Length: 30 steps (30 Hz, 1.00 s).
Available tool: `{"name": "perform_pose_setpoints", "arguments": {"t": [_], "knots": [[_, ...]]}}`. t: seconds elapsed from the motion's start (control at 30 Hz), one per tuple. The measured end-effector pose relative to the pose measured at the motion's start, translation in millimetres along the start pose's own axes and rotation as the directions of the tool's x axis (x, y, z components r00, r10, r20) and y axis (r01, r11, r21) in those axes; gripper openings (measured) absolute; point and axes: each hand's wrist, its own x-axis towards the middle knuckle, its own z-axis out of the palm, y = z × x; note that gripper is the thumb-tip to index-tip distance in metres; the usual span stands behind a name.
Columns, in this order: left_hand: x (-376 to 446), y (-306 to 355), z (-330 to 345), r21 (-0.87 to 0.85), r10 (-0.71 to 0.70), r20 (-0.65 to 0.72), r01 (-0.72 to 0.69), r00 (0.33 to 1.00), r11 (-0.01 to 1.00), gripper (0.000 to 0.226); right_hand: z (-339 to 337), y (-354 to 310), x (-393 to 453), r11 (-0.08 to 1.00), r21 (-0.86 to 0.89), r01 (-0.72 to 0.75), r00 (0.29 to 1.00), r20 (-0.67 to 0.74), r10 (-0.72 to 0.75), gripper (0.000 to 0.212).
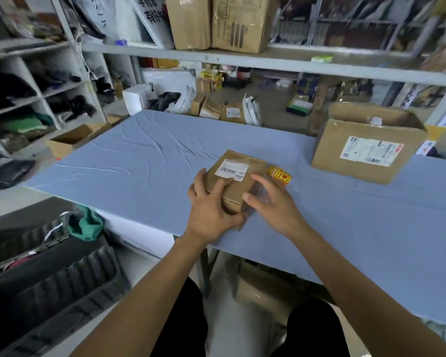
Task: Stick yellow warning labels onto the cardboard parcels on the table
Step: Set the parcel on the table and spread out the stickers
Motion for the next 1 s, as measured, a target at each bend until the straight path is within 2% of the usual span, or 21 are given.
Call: {"name": "perform_pose_setpoints", "arguments": {"t": [0.1, 0.3, 0.43, 0.53, 0.73, 0.77, 0.83, 0.9, 0.93, 1.0], "knots": [[15, -20, -15, -0.067, 0.037, 0.083, -0.032, 0.996, 0.997, 0.086, -16, 12, 22, 0.993, -0.074, 0.096, 0.992, -0.081, -0.102, 0.059], [50, -54, -45, -0.187, 0.066, 0.234, -0.022, 0.970, 0.982, 0.081, -16, 25, 61, 0.976, -0.105, 0.192, 0.980, 0.074, -0.185, 0.071], [81, -68, -60, -0.064, 0.079, 0.324, -0.061, 0.943, 0.996, 0.083, -2, 24, 79, 0.965, -0.173, 0.196, 0.980, 0.005, -0.198, 0.073], [103, -77, -59, 0.036, 0.009, 0.288, -0.020, 0.957, 0.999, 0.080, 8, 22, 92, 0.960, -0.194, 0.202, 0.976, -0.041, -0.214, 0.074], [114, -69, -57, 0.106, -0.005, 0.218, -0.019, 0.976, 0.994, 0.072, 11, 15, 105, 0.949, -0.252, 0.187, 0.979, -0.034, -0.202, 0.075], [109, -64, -55, 0.120, -0.033, 0.160, 0.014, 0.987, 0.993, 0.071, 7, 15, 103, 0.943, -0.279, 0.182, 0.981, -0.014, -0.193, 0.078], [95, -52, -47, 0.178, -0.064, -0.076, 0.076, 0.995, 0.981, 0.064, -2, 17, 96, 0.935, -0.314, 0.164, 0.985, 0.003, -0.172, 0.087], [80, -39, -32, 0.246, 0.061, -0.272, 0.008, 0.960, 0.969, 0.050, -14, 25, 87, 0.939, -0.319, 0.125, 0.990, -0.027, -0.141, 0.091], [74, -31, -22, 0.231, 0.127, -0.279, -0.062, 0.952, 0.971, 0.041, -20, 31, 83, 0.940, -0.326, 0.098, 0.992, -0.049, -0.120, 0.089], [67, -10, 1, 0.091, 0.199, -0.125, -0.189, 0.972, 0.978, 0.029, -33, 46, 76, 0.936, -0.350, 0.041, 0.992, -0.099, -0.081, 0.081]]}}
